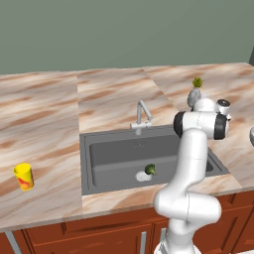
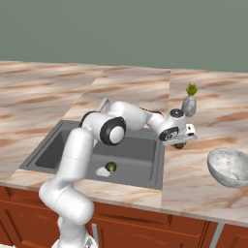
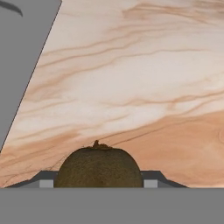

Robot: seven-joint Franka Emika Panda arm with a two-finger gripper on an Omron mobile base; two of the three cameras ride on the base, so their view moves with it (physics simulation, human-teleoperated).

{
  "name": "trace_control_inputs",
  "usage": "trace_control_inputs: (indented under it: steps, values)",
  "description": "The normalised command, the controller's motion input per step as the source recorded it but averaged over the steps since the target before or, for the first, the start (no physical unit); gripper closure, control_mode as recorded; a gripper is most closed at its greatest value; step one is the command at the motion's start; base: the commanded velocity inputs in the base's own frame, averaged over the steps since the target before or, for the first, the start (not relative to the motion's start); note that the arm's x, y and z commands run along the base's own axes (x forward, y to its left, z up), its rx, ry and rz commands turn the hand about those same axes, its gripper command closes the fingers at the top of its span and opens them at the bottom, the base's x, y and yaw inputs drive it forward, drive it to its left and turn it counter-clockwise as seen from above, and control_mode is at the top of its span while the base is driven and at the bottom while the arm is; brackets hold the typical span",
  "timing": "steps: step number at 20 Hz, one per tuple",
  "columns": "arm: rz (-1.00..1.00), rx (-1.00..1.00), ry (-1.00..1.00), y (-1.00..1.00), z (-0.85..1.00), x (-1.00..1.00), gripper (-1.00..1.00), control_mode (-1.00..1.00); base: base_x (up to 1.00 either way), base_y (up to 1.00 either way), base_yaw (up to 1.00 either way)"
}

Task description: Remove the kiwi and broccoli from the sink. Then move the bowl and cup from the counter to the sink for washing.

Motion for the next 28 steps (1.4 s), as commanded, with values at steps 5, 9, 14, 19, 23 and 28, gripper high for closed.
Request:
trace_control_inputs:
  steps: [5, 9, 14, 19, 23, 28]
  values:
    - [0.0, 0.0, 0.0, -0.01, -0.23, 0.06, 1.0, -1.0, 0.0, 0.0, 0.0]
    - [0.0, 0.0, 0.0, 0.0, -0.25, 0.08, 1.0, -1.0, 0.0, 0.0, 0.0]
    - [0.0, 0.0, 0.02, -0.01, -0.24, 0.07, 1.0, -1.0, 0.0, 0.0, 0.0]
    - [0.0, 0.0, 0.01, 0.0, -0.25, 0.02, -1.0, -1.0, 0.0, 0.0, 0.0]
    - [-0.01, 0.0, 0.06, 0.0, -0.18, 0.0, -1.0, -1.0, 0.0, 0.0, 0.0]
    - [-0.01, 0.0, 0.03, -0.01, -0.09, 0.0, -1.0, -1.0, 0.0, 0.0, 0.0]
